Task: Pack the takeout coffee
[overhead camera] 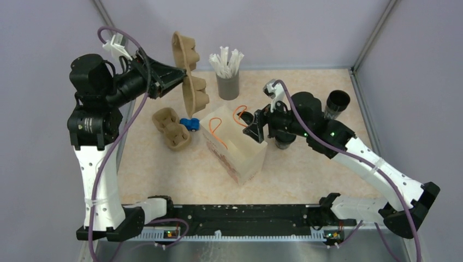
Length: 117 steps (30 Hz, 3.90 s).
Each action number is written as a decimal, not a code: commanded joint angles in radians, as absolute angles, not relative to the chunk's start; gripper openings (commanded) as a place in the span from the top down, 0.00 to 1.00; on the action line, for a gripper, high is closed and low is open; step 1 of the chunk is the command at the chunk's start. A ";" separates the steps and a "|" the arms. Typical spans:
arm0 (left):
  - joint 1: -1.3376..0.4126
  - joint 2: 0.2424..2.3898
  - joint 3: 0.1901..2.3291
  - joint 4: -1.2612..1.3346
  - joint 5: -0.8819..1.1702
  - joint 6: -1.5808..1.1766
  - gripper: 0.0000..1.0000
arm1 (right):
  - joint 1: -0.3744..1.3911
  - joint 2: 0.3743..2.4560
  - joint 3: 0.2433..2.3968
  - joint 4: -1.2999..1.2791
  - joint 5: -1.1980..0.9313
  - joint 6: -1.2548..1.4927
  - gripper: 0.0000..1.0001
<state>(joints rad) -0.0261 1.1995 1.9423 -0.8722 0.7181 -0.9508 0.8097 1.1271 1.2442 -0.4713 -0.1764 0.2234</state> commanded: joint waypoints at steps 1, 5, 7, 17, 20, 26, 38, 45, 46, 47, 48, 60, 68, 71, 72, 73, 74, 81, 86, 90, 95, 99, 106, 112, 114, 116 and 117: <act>-0.024 1.162 1.878 -0.711 0.781 -1.058 0.72 | 0.818 1.103 1.212 -0.402 -0.204 0.188 0.22; -0.029 1.144 1.812 -0.704 0.774 -1.061 0.73 | 0.820 1.134 1.201 -0.401 -0.143 0.171 0.22; -0.048 1.137 1.785 -0.704 0.762 -1.059 0.73 | 0.819 1.160 1.203 -0.376 -0.121 0.174 0.22; -0.438 1.162 1.703 -0.658 0.456 -1.101 0.75 | 0.819 1.262 1.253 -0.268 -0.115 0.248 0.41; -0.507 1.152 1.661 -0.626 0.392 -1.116 0.75 | 0.819 1.242 1.235 -0.242 -0.075 0.298 0.56; -0.615 1.129 1.539 -0.523 0.320 -1.170 0.76 | 0.819 1.186 1.190 -0.234 -0.022 0.414 0.91; -0.724 1.091 1.404 -0.482 0.151 -1.216 0.77 | 0.820 1.168 1.173 -0.252 0.032 0.546 1.00; -0.729 1.061 1.337 -0.524 0.108 -1.225 0.77 | 0.819 1.140 1.143 -0.253 0.045 0.555 1.00; -0.729 1.059 1.333 -0.530 0.103 -1.220 0.77 | 0.819 1.139 1.143 -0.253 0.042 0.555 1.00; -0.729 1.061 1.332 -0.536 0.102 -1.214 0.77 | 0.819 1.139 1.143 -0.254 0.040 0.553 1.00; -0.729 1.063 1.331 -0.540 0.102 -1.208 0.77 | 0.819 1.138 1.142 -0.256 0.038 0.551 1.00; -0.736 1.110 1.371 -0.640 0.036 -1.155 0.77 | 0.819 1.114 1.126 -0.268 0.022 0.525 1.00; -0.739 1.170 1.422 -0.736 -0.019 -1.117 0.78 | 0.820 1.076 1.086 -0.260 0.005 0.501 1.00; -0.745 1.210 1.454 -0.784 -0.023 -1.105 0.78 | 0.819 1.065 1.075 -0.256 -0.027 0.494 1.00; -0.749 1.224 1.460 -0.793 -0.021 -1.104 0.78 | 0.819 1.063 1.072 -0.244 -0.040 0.494 1.00; -0.755 1.234 1.462 -0.796 -0.024 -1.104 0.78 | 0.819 1.063 1.068 -0.237 -0.053 0.494 1.00; -0.761 1.241 1.467 -0.802 -0.031 -1.106 0.78 | 0.819 1.065 1.068 -0.237 -0.061 0.494 1.00; -0.804 1.302 1.516 -0.902 -0.096 -1.098 0.79 | 0.820 1.059 1.073 -0.271 -0.017 0.491 1.00; -0.834 1.370 1.603 -0.988 -0.144 -1.082 0.80 | 0.819 1.052 1.073 -0.280 -0.008 0.487 0.97; -0.851 1.404 1.646 -1.020 -0.158 -1.083 0.80 | 0.819 1.047 1.076 -0.292 -0.003 0.467 1.00; -0.876 1.405 1.664 -1.021 -0.146 -1.119 0.81 | 0.819 1.041 1.069 -0.296 -0.003 0.457 1.00; -0.900 1.394 1.664 -1.040 -0.143 -1.140 0.80 | 0.819 1.039 1.062 -0.292 -0.003 0.452 1.00; -0.906 1.425 1.722 -1.123 -0.192 -1.139 0.80 | 0.820 1.039 1.070 -0.299 -0.003 0.440 1.00; -0.911 1.492 1.720 -1.146 -0.212 -1.109 0.81 | 0.819 1.033 1.063 -0.301 -0.003 0.430 1.00; -0.912 1.497 1.705 -1.130 -0.206 -1.123 0.81 | 0.820 1.033 1.063 -0.305 -0.003 0.429 1.00; -0.914 1.504 1.702 -1.143 -0.215 -1.136 0.80 | 0.819 1.028 1.064 -0.307 -0.003 0.428 1.00; -0.915 1.506 1.703 -1.153 -0.221 -1.140 0.80 | 0.819 1.026 1.063 -0.307 -0.003 0.424 1.00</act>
